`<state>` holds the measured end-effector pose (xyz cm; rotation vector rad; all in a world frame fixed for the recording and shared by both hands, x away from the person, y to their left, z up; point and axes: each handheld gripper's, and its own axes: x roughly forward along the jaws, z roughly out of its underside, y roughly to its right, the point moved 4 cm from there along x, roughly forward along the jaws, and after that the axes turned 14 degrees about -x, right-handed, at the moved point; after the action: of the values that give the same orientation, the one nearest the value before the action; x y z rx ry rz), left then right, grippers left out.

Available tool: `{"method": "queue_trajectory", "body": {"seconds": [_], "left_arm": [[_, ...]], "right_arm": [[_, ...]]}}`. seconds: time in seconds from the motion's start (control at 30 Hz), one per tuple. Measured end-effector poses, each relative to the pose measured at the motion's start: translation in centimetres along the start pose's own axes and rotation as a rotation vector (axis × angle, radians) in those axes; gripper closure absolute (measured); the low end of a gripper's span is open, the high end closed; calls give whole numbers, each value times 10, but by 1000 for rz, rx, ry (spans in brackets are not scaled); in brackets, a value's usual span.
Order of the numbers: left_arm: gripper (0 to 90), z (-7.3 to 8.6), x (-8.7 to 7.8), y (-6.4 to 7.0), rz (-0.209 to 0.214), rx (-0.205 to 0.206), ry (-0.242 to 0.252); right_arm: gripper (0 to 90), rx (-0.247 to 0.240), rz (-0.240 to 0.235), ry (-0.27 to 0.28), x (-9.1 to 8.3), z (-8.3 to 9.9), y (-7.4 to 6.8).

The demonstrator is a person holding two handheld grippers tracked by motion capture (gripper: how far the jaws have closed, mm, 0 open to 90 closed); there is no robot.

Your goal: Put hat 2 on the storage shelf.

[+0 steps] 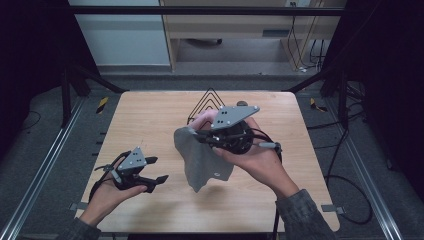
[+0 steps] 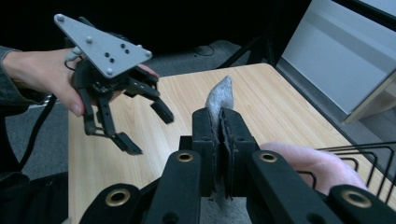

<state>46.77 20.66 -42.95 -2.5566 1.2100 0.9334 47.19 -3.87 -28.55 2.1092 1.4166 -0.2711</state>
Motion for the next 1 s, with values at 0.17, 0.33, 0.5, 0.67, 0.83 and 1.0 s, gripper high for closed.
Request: {"method": "queue_trajectory", "body": {"seconds": [0.17, 0.33, 0.5, 0.67, 0.83, 1.0], "left_arm": [[309, -17, 6, 3, 8, 25, 16], [375, -29, 17, 2, 15, 39, 22], [513, -33, 25, 0, 26, 38, 32], [756, -39, 33, 9, 65, 60, -1], [852, -44, 30, 14, 60, 78, -5], [857, -51, 22, 18, 40, 95, -20]], "right_arm": [[855, -3, -17, 7, 6, -2, -3], [855, -10, -32, 10, 8, -5, -8], [855, -10, -34, 9, 8, -4, -10], [854, 14, -27, 1, 5, 7, -7], [854, 39, -9, -9, -2, 20, -3], [854, 66, 24, -18, -12, 32, 6]]}}
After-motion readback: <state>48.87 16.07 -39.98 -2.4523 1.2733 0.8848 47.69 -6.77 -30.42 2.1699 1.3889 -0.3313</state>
